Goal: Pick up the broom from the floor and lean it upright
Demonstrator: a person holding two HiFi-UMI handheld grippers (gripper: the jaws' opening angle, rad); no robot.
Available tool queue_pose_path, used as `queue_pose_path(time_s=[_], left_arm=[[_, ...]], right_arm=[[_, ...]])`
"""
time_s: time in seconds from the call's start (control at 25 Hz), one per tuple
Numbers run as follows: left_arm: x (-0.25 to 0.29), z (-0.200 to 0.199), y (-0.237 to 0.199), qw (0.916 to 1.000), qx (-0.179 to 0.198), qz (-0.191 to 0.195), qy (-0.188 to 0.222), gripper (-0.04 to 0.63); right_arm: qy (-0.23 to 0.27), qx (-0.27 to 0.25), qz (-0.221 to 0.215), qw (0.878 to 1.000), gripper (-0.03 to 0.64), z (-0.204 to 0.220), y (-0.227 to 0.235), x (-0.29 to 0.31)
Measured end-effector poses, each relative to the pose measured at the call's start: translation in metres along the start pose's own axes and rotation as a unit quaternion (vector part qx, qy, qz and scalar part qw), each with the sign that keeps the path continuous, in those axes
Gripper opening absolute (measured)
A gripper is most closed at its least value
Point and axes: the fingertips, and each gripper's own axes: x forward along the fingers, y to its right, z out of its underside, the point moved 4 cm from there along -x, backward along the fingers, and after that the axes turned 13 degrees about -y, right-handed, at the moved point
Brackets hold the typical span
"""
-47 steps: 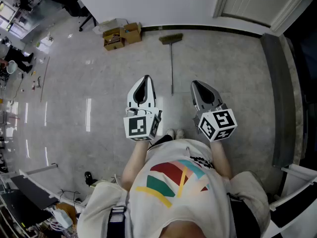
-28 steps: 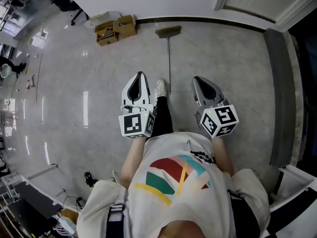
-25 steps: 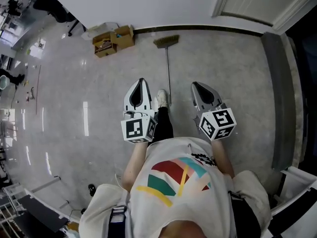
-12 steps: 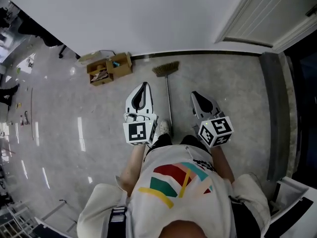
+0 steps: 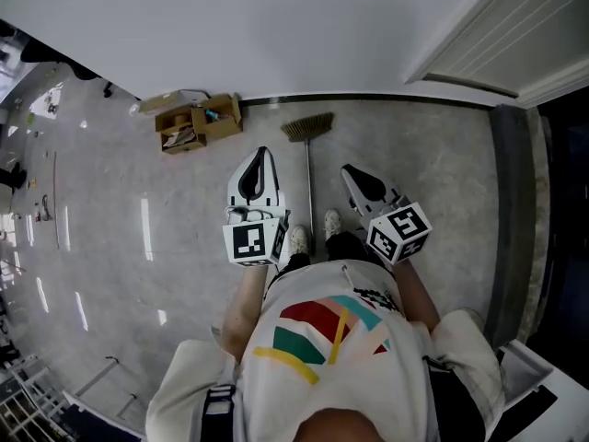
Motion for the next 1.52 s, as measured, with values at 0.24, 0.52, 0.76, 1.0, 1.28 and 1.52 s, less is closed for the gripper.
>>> queue_pose_path(time_s=[0.24, 0.52, 0.76, 1.0, 1.28, 1.52], left_arm=[[0.048, -0.001, -0.004, 0.9996, -0.005, -0.027, 0.004, 0.046], [0.126, 0.091, -0.032, 0.9994, -0.009, -0.032, 0.009, 0.046], [0.210, 0.296, -0.103, 0.9971, -0.057, -0.051, 0.006, 0.046], [0.249, 0.515, -0.183, 0.9928, -0.039, -0.111, 0.020, 0.046], [0.279, 0.658, -0.221, 0.9899, -0.031, -0.128, 0.052, 0.046], [0.292, 0.727, -0.205, 0.9890, -0.064, -0.123, 0.052, 0.046]], right_arm=[[-0.027, -0.033, -0.017, 0.999, 0.014, -0.017, 0.049, 0.042], [-0.075, -0.147, -0.116, 0.979, 0.015, 0.050, 0.098, 0.143], [-0.142, -0.262, -0.195, 0.934, 0.181, 0.204, 0.181, 0.307], [-0.259, -0.437, -0.226, 0.831, 0.181, 0.426, 0.280, 0.466], [-0.334, -0.620, -0.329, 0.629, 0.181, 0.600, 0.290, 0.567], [-0.346, -0.749, -0.371, 0.425, 0.181, 0.686, 0.297, 0.588]])
